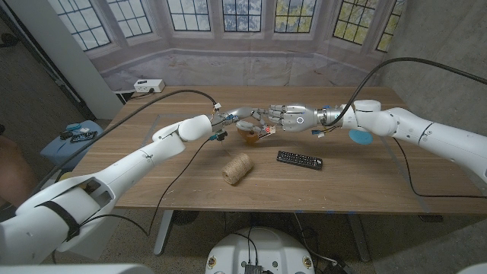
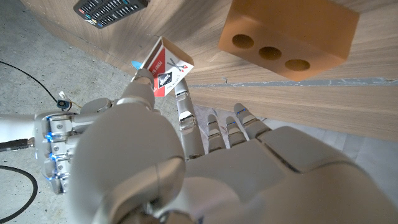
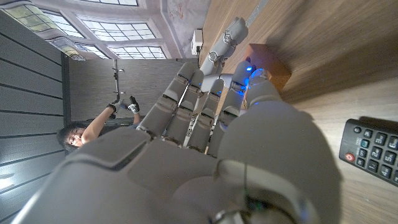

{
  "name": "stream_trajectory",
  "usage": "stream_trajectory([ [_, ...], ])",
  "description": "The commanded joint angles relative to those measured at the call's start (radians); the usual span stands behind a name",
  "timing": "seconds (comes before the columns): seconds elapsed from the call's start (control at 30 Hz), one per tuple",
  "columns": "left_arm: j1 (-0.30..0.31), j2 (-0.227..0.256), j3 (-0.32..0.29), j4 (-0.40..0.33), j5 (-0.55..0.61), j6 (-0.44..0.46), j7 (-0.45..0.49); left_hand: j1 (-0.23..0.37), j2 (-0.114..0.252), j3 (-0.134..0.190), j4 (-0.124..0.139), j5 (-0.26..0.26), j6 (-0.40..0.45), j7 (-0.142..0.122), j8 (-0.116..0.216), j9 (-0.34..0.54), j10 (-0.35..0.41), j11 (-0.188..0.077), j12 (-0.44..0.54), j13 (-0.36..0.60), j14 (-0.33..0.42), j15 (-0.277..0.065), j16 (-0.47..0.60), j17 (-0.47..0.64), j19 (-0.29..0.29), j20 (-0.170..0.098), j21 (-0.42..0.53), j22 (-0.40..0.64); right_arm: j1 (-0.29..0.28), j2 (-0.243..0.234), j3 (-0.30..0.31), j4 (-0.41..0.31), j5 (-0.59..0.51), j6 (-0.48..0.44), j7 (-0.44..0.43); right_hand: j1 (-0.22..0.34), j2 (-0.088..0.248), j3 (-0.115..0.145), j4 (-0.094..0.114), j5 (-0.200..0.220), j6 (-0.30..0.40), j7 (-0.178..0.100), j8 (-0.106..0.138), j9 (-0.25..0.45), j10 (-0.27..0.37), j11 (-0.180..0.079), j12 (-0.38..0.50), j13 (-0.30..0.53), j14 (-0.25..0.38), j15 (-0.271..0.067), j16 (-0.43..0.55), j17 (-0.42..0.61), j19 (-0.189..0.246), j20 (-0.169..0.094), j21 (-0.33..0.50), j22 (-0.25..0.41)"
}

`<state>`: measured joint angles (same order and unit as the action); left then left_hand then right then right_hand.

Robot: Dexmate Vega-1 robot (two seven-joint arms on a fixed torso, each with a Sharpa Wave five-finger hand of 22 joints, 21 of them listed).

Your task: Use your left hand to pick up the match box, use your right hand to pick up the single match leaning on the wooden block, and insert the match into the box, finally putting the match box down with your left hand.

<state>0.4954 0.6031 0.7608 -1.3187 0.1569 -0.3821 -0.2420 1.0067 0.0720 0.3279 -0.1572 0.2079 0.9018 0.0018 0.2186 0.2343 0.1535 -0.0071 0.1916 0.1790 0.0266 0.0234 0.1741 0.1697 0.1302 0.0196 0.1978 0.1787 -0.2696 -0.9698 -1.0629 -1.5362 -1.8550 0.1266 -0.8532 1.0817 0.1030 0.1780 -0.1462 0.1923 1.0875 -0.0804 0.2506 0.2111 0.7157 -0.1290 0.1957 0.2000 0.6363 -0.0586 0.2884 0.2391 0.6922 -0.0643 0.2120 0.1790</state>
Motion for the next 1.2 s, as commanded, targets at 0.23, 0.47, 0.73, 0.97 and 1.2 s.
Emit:
stream_trajectory([
  [0.23, 0.001, 0.0, 0.0, 0.003, -0.001, -0.004, 0.002, -0.007, 0.004, -0.004, 0.003, -0.002, 0.001, 0.003, 0.002, 0.002, 0.001, 0.0, 0.005, 0.002, -0.006, 0.0, 0.005, 0.002, -0.001, -0.001, 0.005, 0.003, -0.017, 0.002, 0.007, -0.011, 0.011, -0.018, 0.007, 0.002, 0.011, 0.0, 0.002, 0.007, -0.003, -0.002, 0.001, 0.005, 0.001, -0.001, 0.001, 0.003, 0.0, -0.161, 0.0, 0.006, -0.005, -0.097, 0.003, 0.002],
  [0.47, 0.003, 0.002, -0.001, -0.005, 0.001, 0.0, 0.003, -0.008, 0.005, -0.004, 0.003, -0.002, 0.0, 0.001, 0.002, 0.002, 0.001, 0.003, 0.005, 0.002, -0.006, 0.001, 0.005, 0.002, -0.002, 0.001, 0.005, 0.003, -0.031, 0.001, 0.014, -0.02, 0.021, -0.027, 0.015, 0.002, 0.011, 0.0, 0.002, 0.007, -0.001, -0.001, 0.002, 0.005, 0.002, 0.0, 0.001, 0.003, -0.001, -0.16, -0.001, 0.006, -0.004, -0.096, 0.003, 0.002],
  [0.73, 0.004, 0.001, -0.002, -0.004, 0.003, -0.002, 0.007, -0.008, 0.005, -0.004, 0.003, -0.002, 0.001, 0.002, 0.002, 0.002, 0.001, 0.001, 0.005, 0.002, -0.007, 0.001, 0.005, 0.002, -0.002, -0.001, 0.005, 0.003, -0.042, 0.007, 0.019, -0.022, 0.028, -0.033, 0.018, 0.002, 0.012, 0.0, 0.001, 0.007, -0.002, 0.0, 0.002, 0.005, 0.004, 0.0, 0.002, 0.003, 0.001, -0.161, 0.0, 0.006, -0.004, -0.096, 0.004, 0.002],
  [0.97, 0.003, -0.002, -0.001, 0.005, -0.002, -0.006, 0.006, -0.008, 0.005, -0.004, 0.003, -0.002, 0.0, 0.002, 0.002, 0.002, 0.001, -0.001, 0.005, 0.002, -0.006, 0.0, 0.005, 0.002, -0.003, -0.001, 0.005, 0.003, -0.045, 0.017, 0.019, -0.017, 0.035, -0.036, 0.02, 0.002, 0.012, -0.001, 0.001, 0.007, -0.002, -0.002, 0.002, 0.005, 0.003, 0.0, 0.002, 0.003, 0.002, -0.161, -0.001, 0.007, -0.003, -0.096, 0.004, 0.002],
  [1.2, 0.0, -0.004, -0.001, 0.015, -0.004, -0.012, 0.007, -0.008, 0.006, -0.004, 0.003, -0.002, 0.0, 0.002, 0.002, 0.002, 0.001, 0.0, 0.005, 0.002, -0.006, 0.0, 0.005, 0.001, -0.003, 0.0, 0.005, 0.003, -0.051, 0.03, 0.016, -0.011, 0.046, -0.044, 0.022, 0.003, 0.012, -0.001, 0.0, 0.007, 0.0, -0.002, 0.002, 0.005, 0.003, 0.0, 0.002, 0.003, 0.001, -0.162, -0.002, 0.007, -0.003, -0.095, 0.004, 0.002],
])
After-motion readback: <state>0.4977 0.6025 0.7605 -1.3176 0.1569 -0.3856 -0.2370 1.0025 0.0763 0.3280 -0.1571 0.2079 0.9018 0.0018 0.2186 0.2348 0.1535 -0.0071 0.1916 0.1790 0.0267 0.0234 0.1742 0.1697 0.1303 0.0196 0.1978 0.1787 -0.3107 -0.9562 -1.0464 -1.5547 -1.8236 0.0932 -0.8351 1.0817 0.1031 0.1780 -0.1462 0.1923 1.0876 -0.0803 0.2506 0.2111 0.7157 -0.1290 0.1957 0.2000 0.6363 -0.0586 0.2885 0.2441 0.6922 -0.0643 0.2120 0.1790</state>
